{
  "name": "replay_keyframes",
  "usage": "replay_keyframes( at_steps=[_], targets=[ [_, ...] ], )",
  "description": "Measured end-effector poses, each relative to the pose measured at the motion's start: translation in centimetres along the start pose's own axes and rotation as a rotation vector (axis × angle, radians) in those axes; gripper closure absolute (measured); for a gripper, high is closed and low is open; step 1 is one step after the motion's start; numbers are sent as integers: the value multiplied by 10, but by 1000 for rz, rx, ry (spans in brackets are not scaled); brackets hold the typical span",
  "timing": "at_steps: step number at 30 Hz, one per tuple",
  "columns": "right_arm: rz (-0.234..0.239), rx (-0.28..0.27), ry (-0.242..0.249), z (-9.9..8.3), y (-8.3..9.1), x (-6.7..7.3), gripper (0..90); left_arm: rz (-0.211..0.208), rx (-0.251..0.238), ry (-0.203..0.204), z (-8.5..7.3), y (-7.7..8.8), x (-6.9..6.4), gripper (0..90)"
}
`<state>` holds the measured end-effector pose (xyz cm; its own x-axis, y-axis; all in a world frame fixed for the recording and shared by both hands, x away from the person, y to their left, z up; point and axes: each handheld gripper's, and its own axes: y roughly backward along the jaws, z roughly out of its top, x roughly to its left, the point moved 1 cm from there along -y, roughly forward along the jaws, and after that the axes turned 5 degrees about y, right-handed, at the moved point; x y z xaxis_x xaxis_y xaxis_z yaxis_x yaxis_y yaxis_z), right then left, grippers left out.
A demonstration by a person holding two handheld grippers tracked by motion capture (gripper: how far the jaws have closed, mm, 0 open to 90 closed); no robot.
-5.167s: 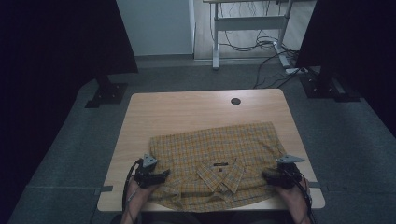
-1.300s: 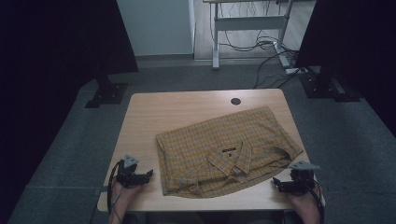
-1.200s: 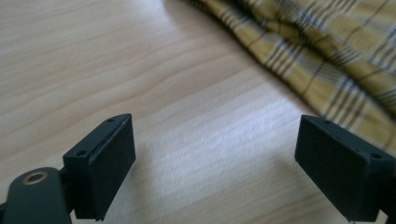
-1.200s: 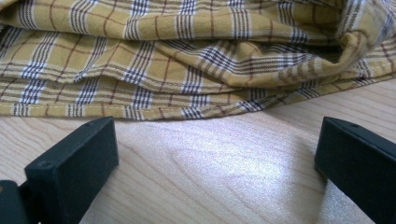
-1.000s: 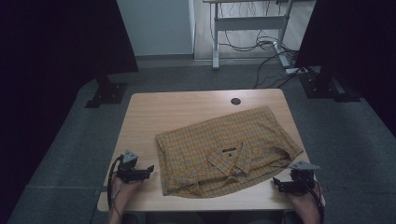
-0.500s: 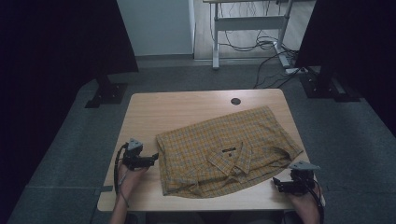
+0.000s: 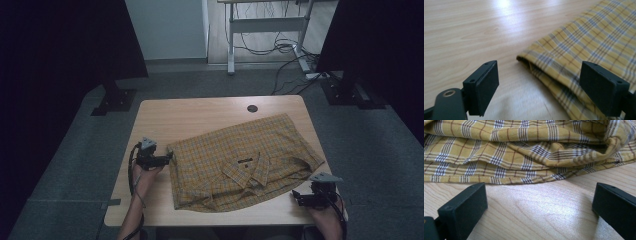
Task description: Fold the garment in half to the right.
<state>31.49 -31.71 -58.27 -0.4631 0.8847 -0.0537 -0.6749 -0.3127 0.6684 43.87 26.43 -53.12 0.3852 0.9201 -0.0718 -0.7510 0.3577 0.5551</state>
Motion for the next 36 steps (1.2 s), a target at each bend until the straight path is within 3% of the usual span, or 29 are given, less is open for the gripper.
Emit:
replay_keyframes(
  at_steps=[15,20,23,25,36],
  targets=[
    [0,0,0,0,0,0,0,20,20,25,11,-37,7,162],
    [3,-1,3,0,0,0,0,53,48,44,9,-50,9,162],
    [5,-1,4,0,0,0,0,74,94,36,7,-57,9,161],
    [6,-1,4,0,0,0,0,89,108,17,7,-58,8,152],
    [32,-10,31,1,0,3,26,100,113,32,1,-51,5,148]
  ],
)
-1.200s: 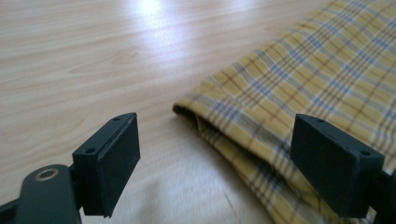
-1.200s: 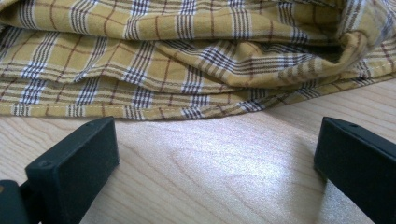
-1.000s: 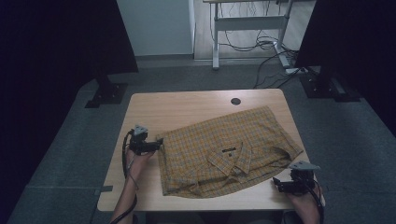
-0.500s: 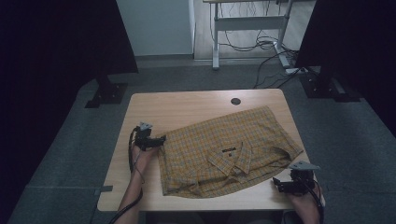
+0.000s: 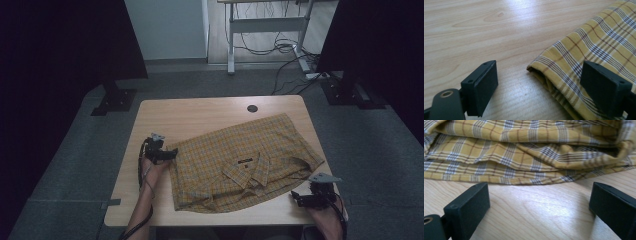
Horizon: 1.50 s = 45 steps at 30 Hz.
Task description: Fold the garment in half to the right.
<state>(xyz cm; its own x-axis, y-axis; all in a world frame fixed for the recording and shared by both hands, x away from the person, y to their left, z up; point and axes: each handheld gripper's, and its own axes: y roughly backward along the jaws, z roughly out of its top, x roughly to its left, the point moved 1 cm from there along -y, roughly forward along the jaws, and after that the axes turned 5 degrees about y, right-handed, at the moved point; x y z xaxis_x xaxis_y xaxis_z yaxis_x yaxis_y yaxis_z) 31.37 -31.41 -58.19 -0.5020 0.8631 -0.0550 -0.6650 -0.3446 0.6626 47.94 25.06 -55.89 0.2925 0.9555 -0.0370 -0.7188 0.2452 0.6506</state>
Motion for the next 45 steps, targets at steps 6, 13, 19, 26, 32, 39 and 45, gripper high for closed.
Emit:
replay_keyframes(
  at_steps=[6,13,19,26,32,39,45],
  targets=[
    [35,-4,26,7,-2,12,29,3,-2,3,-3,4,0,149],
    [112,-42,91,23,-4,35,41,-5,-5,-9,-7,7,-1,158],
    [169,-71,147,39,-8,57,48,-14,-2,-14,-8,9,-1,158],
    [247,-99,196,58,-15,84,48,-17,-4,-17,-9,10,-1,165],
    [303,-108,247,75,-23,109,49,-13,-2,-13,-10,11,-2,165],
    [349,-112,301,90,-29,133,53,-12,-3,-11,-11,12,-2,164],
    [410,-115,344,102,-40,161,58,-13,-4,-10,-11,12,-2,163]
  ],
)
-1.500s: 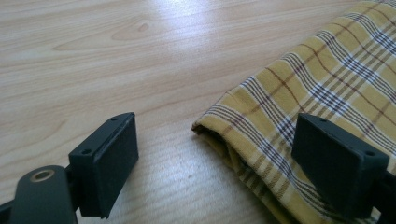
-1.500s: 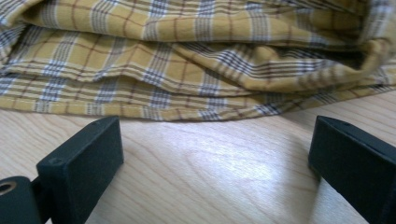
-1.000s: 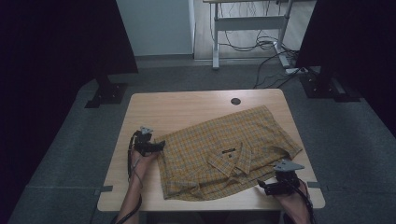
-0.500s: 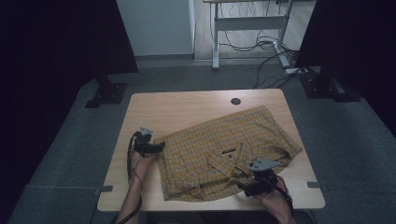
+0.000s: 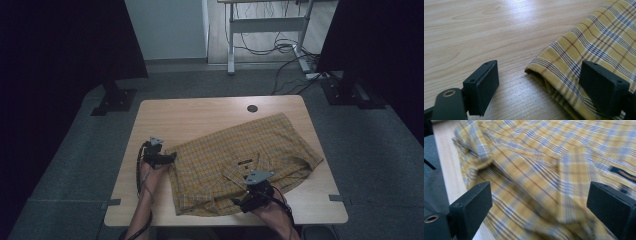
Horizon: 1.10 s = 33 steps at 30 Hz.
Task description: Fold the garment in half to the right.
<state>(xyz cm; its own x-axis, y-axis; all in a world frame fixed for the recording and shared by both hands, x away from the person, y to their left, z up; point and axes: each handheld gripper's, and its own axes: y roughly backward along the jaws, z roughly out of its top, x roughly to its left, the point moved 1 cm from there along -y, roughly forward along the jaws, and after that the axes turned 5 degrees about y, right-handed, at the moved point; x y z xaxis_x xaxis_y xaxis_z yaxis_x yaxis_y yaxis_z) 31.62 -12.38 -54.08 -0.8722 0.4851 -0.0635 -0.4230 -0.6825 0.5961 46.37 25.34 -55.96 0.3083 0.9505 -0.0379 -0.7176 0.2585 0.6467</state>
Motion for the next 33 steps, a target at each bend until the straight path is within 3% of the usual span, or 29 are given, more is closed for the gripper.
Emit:
replay_keyframes(
  at_steps=[20,29,33],
  targets=[
    [180,-9,135,45,-63,59,87,-8,6,-7,-1,1,0,151],
    [222,4,188,57,-92,81,95,-9,6,-6,-1,1,-1,141],
    [204,43,203,57,-104,87,107,-9,6,-6,-1,1,-1,141]
  ],
)
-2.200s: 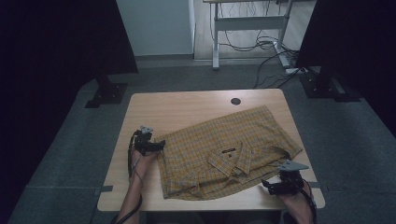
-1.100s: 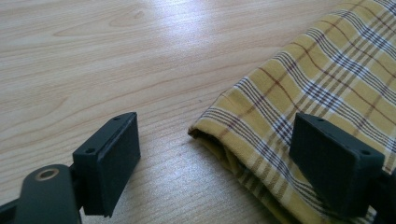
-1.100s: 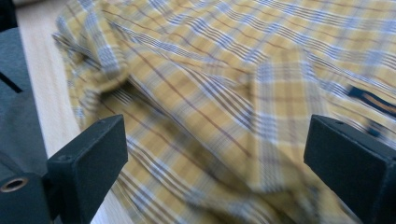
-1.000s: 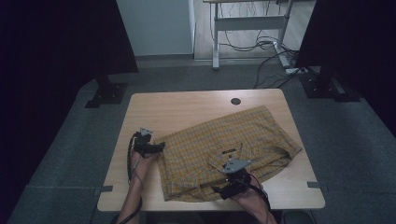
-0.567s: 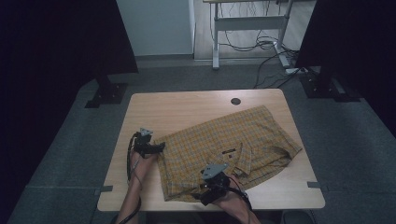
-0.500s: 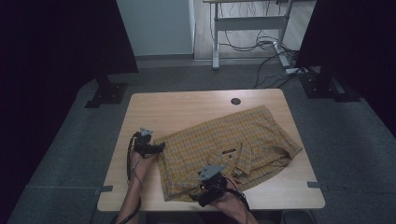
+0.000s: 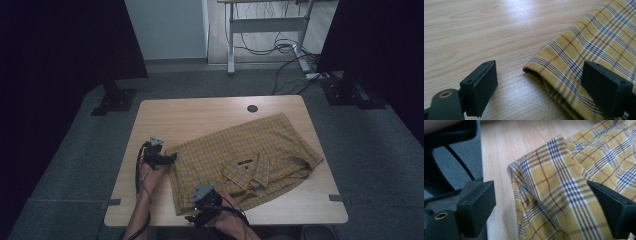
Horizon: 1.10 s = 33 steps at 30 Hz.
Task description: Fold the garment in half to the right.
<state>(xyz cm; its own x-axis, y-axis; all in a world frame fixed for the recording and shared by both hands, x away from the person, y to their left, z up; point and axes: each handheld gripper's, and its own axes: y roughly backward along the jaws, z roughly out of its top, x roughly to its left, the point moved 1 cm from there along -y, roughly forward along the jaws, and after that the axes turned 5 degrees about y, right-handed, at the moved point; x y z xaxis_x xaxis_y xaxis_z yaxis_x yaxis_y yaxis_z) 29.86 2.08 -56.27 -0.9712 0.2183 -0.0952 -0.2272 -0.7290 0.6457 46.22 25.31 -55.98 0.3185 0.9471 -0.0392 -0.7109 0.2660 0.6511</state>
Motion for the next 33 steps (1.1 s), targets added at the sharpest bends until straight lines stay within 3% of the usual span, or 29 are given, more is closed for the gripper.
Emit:
replay_keyframes(
  at_steps=[6,8,15,19,21,23,26,33],
  targets=[
    [-36,42,38,-1,-9,2,144,-13,-9,-11,-1,1,-1,184],
    [-55,45,35,-1,-9,2,209,-25,-17,-21,-1,2,-3,237],
    [-121,51,3,0,-4,-2,507,-51,-44,-15,-3,5,-14,533],
    [-171,61,13,0,-3,-4,689,-91,-44,-5,-4,6,-19,779],
    [-163,48,-9,-1,-2,-8,730,-78,-48,-18,-5,7,-21,833],
    [-142,43,-20,-1,0,-11,760,-63,-51,-31,-5,8,-21,853],
    [-127,35,-27,1,5,-11,781,-63,-90,-17,-2,16,-19,860],
    [-105,-72,-36,19,30,-11,790,-26,-189,-62,17,55,-22,862]
  ],
)
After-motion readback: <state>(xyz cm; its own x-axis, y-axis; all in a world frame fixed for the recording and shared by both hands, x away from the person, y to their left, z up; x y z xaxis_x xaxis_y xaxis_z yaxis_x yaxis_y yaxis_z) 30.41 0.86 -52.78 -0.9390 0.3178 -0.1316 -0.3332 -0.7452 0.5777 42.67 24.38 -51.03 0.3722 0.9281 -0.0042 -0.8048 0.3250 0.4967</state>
